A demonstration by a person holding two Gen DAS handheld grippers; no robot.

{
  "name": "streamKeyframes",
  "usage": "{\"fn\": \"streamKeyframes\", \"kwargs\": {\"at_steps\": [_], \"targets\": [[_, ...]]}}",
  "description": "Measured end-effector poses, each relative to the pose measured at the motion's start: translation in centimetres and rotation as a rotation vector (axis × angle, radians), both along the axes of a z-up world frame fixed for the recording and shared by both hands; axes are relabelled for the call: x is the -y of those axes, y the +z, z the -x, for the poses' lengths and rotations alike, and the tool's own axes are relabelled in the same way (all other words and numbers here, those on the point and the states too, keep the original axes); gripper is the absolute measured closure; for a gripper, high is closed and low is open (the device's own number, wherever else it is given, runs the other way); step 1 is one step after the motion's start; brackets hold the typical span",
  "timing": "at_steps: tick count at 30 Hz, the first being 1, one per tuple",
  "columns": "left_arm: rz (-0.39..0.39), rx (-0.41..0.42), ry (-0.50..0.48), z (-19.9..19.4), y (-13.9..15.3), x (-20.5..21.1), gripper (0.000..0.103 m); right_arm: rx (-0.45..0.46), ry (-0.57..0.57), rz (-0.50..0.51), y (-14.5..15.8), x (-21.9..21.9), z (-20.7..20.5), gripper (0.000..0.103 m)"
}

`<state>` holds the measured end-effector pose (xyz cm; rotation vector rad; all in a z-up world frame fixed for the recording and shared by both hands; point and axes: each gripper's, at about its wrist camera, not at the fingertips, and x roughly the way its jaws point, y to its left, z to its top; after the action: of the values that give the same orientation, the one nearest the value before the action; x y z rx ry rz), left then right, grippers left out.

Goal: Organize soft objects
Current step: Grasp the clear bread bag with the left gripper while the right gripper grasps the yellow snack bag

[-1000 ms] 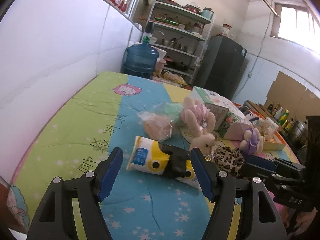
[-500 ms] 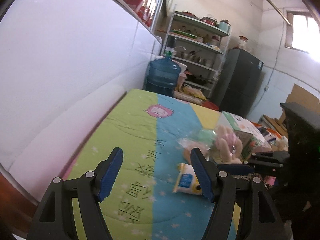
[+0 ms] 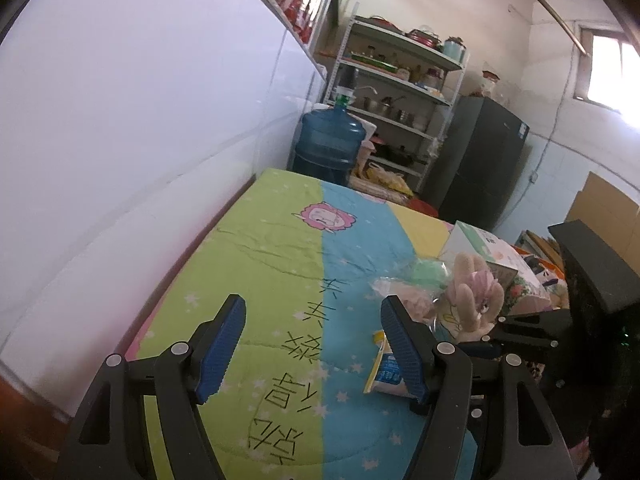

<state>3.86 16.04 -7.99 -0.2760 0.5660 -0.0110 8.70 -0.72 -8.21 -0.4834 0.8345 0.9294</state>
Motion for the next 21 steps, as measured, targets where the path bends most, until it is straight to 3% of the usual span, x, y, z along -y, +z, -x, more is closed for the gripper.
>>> {"fn": "streamKeyframes", "kwargs": {"at_steps": [14,18,21], "targets": [[0.023,-0.039,-0.171,-4.1,0.7,2.8,0.031,-0.025,-0.05,-0.153,2.0,3.2,7.5,0.058],[0.047,-0.122,-0.276,-6.5,-0.6,4.2,0.03,-0.018,-0.09,-0.162,2.2,4.6,8.4,0.058],[0.043,-0.163,-0.295,-7.6,-1.4,5.0,0.029,-0.021,-0.122,-0.183,2.4,5.7,8.2,0.058]]}}
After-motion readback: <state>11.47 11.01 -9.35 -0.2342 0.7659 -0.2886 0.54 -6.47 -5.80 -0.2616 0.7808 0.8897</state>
